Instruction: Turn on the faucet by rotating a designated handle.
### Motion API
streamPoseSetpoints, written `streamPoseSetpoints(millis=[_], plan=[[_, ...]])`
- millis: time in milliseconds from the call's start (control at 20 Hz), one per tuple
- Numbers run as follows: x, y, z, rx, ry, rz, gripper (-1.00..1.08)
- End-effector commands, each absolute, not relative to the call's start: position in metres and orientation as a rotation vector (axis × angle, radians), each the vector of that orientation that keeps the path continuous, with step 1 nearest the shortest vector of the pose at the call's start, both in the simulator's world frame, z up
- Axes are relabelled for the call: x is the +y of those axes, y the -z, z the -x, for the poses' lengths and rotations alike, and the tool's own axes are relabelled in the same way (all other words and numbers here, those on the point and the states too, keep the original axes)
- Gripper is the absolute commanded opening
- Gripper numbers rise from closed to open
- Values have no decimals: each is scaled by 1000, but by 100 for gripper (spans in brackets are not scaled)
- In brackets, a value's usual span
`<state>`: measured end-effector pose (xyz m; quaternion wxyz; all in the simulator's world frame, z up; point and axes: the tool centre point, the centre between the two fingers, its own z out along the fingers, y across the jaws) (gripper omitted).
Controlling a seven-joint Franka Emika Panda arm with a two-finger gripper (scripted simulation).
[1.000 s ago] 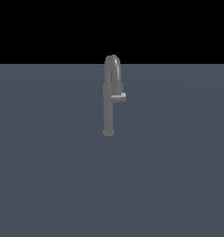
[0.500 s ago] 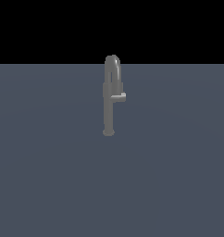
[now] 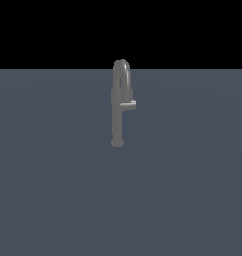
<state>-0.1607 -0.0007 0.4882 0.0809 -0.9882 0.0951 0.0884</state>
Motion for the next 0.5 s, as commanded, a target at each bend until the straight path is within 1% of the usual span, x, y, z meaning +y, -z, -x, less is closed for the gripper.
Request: streamPoseSetpoints(millis=[0, 450], plan=[[-1, -484, 147, 330, -319, 2912, -100], [-4, -466, 98, 485, -508, 2741, -100]])
